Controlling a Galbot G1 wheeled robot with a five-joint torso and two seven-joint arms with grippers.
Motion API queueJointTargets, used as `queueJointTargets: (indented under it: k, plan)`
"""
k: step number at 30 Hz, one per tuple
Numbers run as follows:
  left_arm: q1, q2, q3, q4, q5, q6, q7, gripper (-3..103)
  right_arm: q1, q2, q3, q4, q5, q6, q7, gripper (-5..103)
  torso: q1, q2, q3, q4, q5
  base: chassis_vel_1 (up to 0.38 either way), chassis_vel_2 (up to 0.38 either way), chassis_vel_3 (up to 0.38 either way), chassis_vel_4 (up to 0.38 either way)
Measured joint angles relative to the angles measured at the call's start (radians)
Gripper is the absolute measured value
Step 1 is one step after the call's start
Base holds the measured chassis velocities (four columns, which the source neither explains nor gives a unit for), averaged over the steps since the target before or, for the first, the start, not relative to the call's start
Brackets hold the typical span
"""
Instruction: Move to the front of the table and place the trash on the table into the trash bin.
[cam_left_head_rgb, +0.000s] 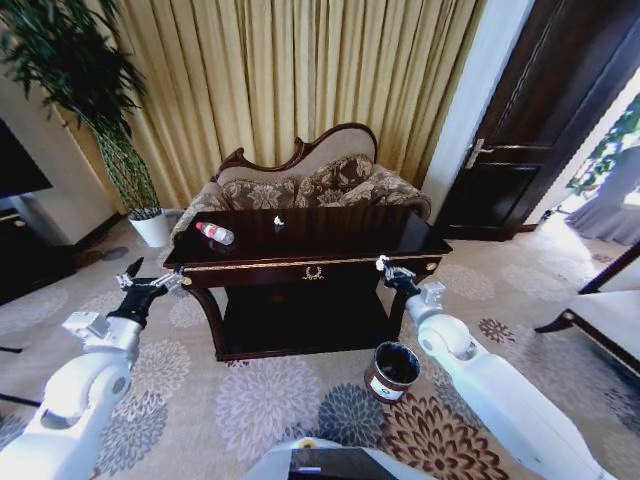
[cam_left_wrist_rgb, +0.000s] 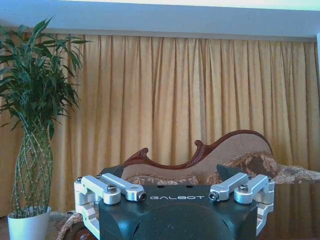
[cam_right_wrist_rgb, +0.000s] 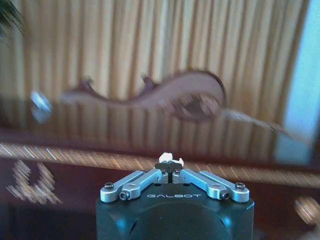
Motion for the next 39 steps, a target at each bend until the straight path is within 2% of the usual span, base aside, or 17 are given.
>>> queueJointTargets:
  k: [4, 11, 14, 17, 23, 27, 30, 31, 33, 34, 36, 37, 39]
  plan:
    - [-0.002, 0.004, -0.006, 0.001, -0.007, 0.000, 0.000, 100, -0.002, 0.021, 0.012, -0.102, -0.025, 0.003, -0.017, 0, 0.000, 0.000, 0.000, 0.0000, 0.0001, 0.000, 0.000, 0.000, 0.000]
    - [0.007, 0.011, -0.032, 0.009, -0.018, 0.001, -0.001, 100, -0.024, 0.082, 0.054, -0.353, -0.130, -0.027, -0.072, 0, 0.000, 0.000, 0.000, 0.0002, -0.0001, 0.000, 0.000, 0.000, 0.000]
    - [0.007, 0.011, -0.033, 0.010, -0.019, 0.001, -0.001, 100, -0.024, 0.091, 0.062, -0.389, -0.148, -0.026, -0.073, 0, 0.000, 0.000, 0.000, 0.0002, 0.0001, 0.000, 0.000, 0.000, 0.000]
    - [0.009, 0.014, -0.037, 0.012, -0.021, 0.001, -0.001, 100, -0.022, 0.122, 0.102, -0.511, -0.226, -0.005, -0.076, 0, 0.000, 0.000, 0.000, 0.0001, 0.0000, 0.000, 0.000, 0.000, 0.000]
    - [0.004, 0.015, -0.028, 0.016, -0.017, 0.001, -0.001, 100, -0.027, 0.148, 0.123, -0.581, -0.312, 0.008, -0.061, 0, 0.000, 0.000, 0.000, 0.0001, -0.0001, 0.000, 0.000, 0.000, 0.000]
    - [0.002, 0.015, -0.023, 0.016, -0.015, 0.001, -0.002, 100, -0.041, 0.155, 0.126, -0.575, -0.315, 0.008, -0.054, -2, 0.000, 0.000, 0.000, 0.0002, -0.0001, 0.000, 0.000, 0.000, 0.000]
    - [-0.004, 0.020, -0.017, 0.015, -0.014, 0.001, -0.004, 100, -0.058, 0.165, 0.122, -0.548, -0.324, 0.012, -0.053, 14, 0.000, 0.000, 0.000, 0.0001, -0.0003, 0.000, 0.000, 0.000, 0.000]
    - [-0.004, 0.020, -0.017, 0.015, -0.014, 0.001, -0.004, 100, -0.058, 0.165, 0.122, -0.548, -0.324, 0.012, -0.053, 14, 0.000, 0.000, 0.000, 0.0001, -0.0003, 0.000, 0.000, 0.000, 0.000]
    - [-0.004, 0.020, -0.016, 0.010, -0.014, 0.002, -0.006, 100, -0.060, 0.174, 0.118, -0.542, -0.329, 0.021, -0.051, 25, 0.000, 0.000, 0.000, 0.0001, -0.0002, 0.000, 0.000, 0.000, 0.000]
    - [-0.004, 0.020, -0.016, 0.010, -0.014, 0.002, -0.006, 100, -0.060, 0.174, 0.118, -0.542, -0.329, 0.021, -0.051, 25, 0.000, 0.000, 0.000, 0.0001, -0.0002, 0.000, 0.000, 0.000, 0.000]
    - [0.000, 0.020, -0.019, 0.007, -0.014, 0.003, -0.006, 100, -0.059, 0.183, 0.112, -0.542, -0.334, 0.029, -0.049, 37, 0.000, 0.000, 0.000, 0.0001, 0.0000, 0.000, 0.000, 0.000, 0.000]
    - [0.000, 0.020, -0.019, 0.007, -0.014, 0.003, -0.006, 100, -0.059, 0.183, 0.112, -0.542, -0.334, 0.029, -0.049, 37, 0.000, 0.000, 0.000, 0.0001, 0.0000, 0.000, 0.000, 0.000, 0.000]
    - [0.004, 0.020, -0.024, 0.006, -0.014, 0.003, -0.007, 100, -0.056, 0.188, 0.109, -0.542, -0.336, 0.037, -0.048, 47, 0.000, 0.000, 0.000, 0.0003, -0.0002, 0.000, 0.000, 0.000, 0.000]
